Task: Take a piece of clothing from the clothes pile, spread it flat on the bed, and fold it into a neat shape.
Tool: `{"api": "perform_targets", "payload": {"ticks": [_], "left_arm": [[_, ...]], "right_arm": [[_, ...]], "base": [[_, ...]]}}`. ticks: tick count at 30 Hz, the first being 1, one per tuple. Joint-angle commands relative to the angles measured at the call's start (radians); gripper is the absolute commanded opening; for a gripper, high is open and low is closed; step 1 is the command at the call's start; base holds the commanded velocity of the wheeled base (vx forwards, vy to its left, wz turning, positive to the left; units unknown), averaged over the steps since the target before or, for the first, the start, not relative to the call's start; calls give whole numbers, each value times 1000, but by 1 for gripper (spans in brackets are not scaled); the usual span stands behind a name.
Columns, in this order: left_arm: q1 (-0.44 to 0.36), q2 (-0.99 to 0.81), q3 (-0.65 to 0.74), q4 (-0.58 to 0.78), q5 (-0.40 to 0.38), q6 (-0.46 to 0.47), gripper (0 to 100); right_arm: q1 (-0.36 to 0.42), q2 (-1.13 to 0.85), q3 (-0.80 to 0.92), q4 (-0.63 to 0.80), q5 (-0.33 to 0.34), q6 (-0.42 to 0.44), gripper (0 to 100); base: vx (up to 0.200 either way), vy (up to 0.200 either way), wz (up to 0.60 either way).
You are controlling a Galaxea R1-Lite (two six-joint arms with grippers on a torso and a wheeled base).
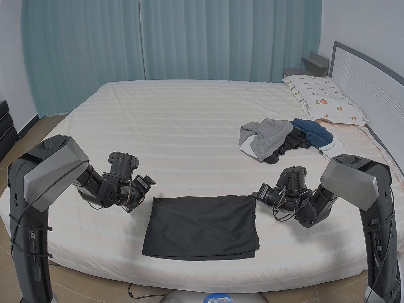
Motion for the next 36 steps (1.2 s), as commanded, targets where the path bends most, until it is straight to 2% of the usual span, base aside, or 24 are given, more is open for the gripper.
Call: {"api": "perform_targets", "payload": {"ticks": [1,8,36], "left_arm": [[0,3,0,0,0,-1,100],[0,3,0,0,0,0,100],[0,3,0,0,2,0,100]], "right_arm": [[-3,-4,-1,-2,-2,0,0],[-9,-4,-6,-2,-27,-2,0],[-8,-4,5,5,-27,-2,0]], "base": [[0,0,0],[0,0,0],[0,0,0]]}}
